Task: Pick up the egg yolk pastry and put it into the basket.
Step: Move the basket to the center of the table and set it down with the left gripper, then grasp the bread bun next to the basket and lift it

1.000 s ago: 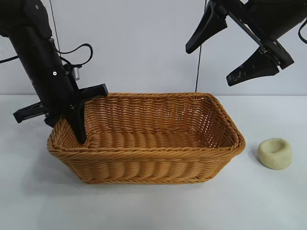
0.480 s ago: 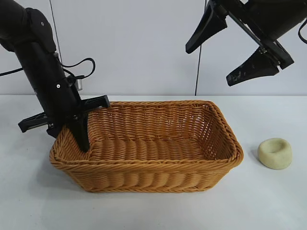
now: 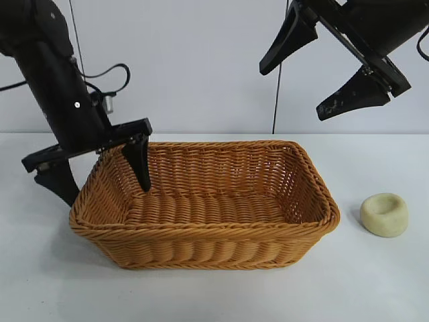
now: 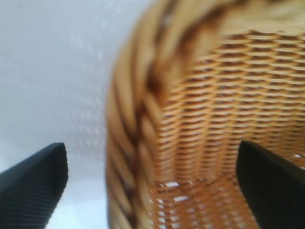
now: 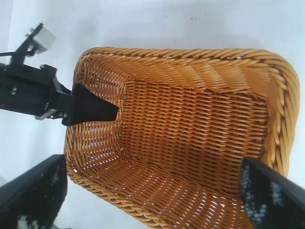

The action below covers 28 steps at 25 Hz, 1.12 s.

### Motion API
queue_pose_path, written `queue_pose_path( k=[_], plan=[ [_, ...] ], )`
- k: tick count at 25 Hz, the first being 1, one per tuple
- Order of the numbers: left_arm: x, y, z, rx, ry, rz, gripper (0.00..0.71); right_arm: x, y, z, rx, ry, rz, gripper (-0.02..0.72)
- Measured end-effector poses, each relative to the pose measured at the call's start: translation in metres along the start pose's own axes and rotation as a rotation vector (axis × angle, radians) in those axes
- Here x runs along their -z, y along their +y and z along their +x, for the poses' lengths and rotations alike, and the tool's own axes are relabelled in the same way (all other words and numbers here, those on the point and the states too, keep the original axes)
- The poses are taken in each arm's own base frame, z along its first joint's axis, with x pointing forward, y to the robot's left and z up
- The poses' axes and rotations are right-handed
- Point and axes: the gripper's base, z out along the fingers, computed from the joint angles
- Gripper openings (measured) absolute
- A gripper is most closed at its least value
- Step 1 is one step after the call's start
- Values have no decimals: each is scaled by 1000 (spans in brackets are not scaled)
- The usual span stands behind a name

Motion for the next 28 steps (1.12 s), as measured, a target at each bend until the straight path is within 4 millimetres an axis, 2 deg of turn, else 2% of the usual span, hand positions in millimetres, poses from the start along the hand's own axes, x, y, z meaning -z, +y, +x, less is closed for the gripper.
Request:
queue_pose_path(
  k=[5,8,11,18,28],
  plan=[
    [65,-19,-3,-107,-133,-50,692,0,0,0,0,0,0,697],
    [93,-24,-9,-137,-198,-120,692,0,0,0,0,0,0,697],
    [104,-24,-13,-152,-233,-171,692,0,0,0,0,0,0,697],
    [111,-7,-16,-164,-228,-298,692,0,0,0,0,-2,1,697],
    [140,65,-32,-20,-266,-338,692,0,0,0,0,-2,1,697]
  ],
)
